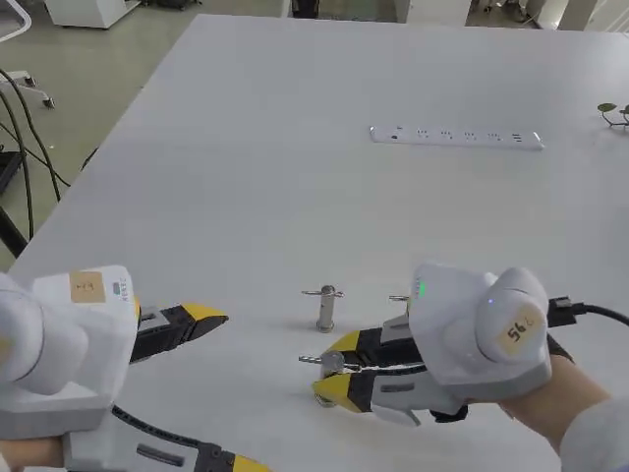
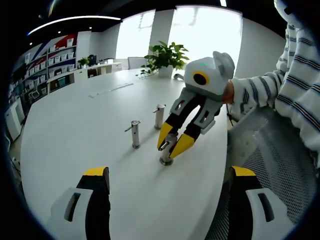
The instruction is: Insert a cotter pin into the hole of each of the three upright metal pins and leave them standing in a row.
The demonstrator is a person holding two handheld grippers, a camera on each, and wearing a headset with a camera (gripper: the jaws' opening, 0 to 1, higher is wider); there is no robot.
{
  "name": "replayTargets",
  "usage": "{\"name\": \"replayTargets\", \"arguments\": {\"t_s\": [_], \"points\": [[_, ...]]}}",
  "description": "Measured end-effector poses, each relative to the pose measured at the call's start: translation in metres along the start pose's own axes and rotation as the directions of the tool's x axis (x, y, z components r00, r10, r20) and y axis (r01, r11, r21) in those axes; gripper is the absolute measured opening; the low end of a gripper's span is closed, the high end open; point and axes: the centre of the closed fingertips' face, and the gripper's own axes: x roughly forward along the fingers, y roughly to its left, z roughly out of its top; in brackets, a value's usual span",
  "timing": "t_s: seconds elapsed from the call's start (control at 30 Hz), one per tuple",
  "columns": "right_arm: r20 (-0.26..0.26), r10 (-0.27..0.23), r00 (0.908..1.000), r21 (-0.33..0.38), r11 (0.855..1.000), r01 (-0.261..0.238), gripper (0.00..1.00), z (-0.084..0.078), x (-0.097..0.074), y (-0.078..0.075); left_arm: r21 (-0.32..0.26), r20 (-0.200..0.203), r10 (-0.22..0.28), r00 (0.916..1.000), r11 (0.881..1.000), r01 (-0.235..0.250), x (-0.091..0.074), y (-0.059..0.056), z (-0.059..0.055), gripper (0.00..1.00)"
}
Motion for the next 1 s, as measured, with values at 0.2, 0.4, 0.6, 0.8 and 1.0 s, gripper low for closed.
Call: {"name": "replayTargets", "arguments": {"t_s": [0.2,0.4,0.6,0.8,1.0], "points": [[0.04,0.045,0.9982,-0.035,0.998,-0.044,0.08,0.011,-0.008,0.011,-0.022,0.003,0.012,0.9999,1.0,-0.012,0.001,0.001,-0.001,0.99],[0.069,0.103,0.9922,-0.078,0.992,-0.098,0.08,0.017,-0.033,0.024,-0.044,0.019,0.01,0.9998,0.999,-0.009,0.0,0.002,0.001,0.99],[0.033,0.108,0.9936,-0.093,0.99,-0.105,0.08,-0.005,-0.072,0.019,-0.066,0.031,0.025,0.9992,0.998,-0.023,-0.004,0.006,0.001,0.99],[-0.008,0.024,0.9997,-0.069,0.997,-0.025,0.08,-0.036,-0.106,-0.012,-0.077,0.029,0.035,0.999,0.997,-0.032,-0.006,0.008,0.001,0.99],[-0.033,-0.041,0.9986,-0.045,0.998,0.04,0.08,-0.054,-0.124,-0.044,-0.091,-0.004,0.019,0.9998,0.996,-0.019,-0.005,0.005,-0.008,0.98]]}}
